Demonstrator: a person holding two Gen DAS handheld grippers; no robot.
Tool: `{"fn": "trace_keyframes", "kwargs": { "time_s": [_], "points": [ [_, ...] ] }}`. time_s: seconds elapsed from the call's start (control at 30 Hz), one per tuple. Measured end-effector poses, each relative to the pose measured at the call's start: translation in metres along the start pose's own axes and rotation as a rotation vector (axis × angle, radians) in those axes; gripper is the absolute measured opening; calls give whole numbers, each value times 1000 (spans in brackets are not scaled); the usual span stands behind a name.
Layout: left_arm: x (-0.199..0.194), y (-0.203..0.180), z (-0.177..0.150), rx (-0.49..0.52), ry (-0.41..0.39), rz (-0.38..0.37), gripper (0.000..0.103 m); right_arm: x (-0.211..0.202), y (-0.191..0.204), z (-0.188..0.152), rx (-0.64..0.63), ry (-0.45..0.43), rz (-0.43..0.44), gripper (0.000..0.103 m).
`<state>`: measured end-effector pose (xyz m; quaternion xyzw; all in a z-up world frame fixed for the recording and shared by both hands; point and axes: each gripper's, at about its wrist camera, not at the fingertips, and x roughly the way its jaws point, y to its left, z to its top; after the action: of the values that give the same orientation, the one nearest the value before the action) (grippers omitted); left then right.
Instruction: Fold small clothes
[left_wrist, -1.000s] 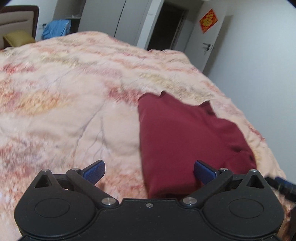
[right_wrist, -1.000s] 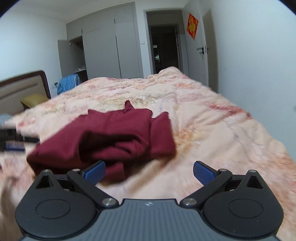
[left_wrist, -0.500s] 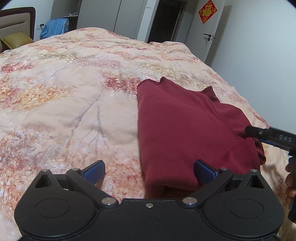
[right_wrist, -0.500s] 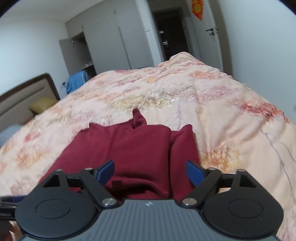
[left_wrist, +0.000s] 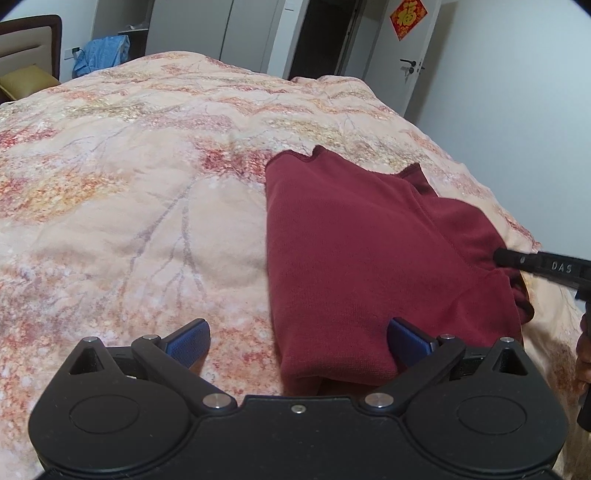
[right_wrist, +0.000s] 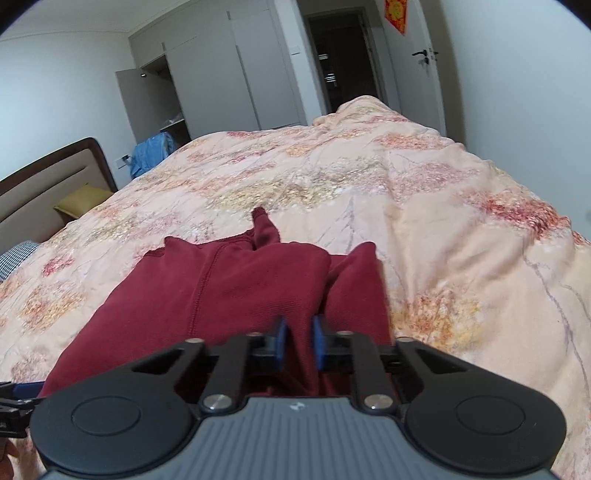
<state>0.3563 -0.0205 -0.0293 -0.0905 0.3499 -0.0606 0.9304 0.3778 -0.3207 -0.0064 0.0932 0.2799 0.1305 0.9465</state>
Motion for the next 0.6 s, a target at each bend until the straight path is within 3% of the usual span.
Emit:
{"fn": "trace_keyframes", "kwargs": {
  "time_s": [0.13,0.3,0.5,0.6],
  "points": [
    [-6,-6,8,22,-21,-22,102,-13,4,10,-66,-66,-5,5],
    [-11,-10,18,1,-60,-86,102,-26,-12,30,-52,-140,-48,4],
    [12,-11,6,-23,27,-93,102,12,-45,10,17,-18,-84,3],
    [12,-10,3,-20,24,-94,102,6,-45,0,13,-45,-79,4]
  ]
}}
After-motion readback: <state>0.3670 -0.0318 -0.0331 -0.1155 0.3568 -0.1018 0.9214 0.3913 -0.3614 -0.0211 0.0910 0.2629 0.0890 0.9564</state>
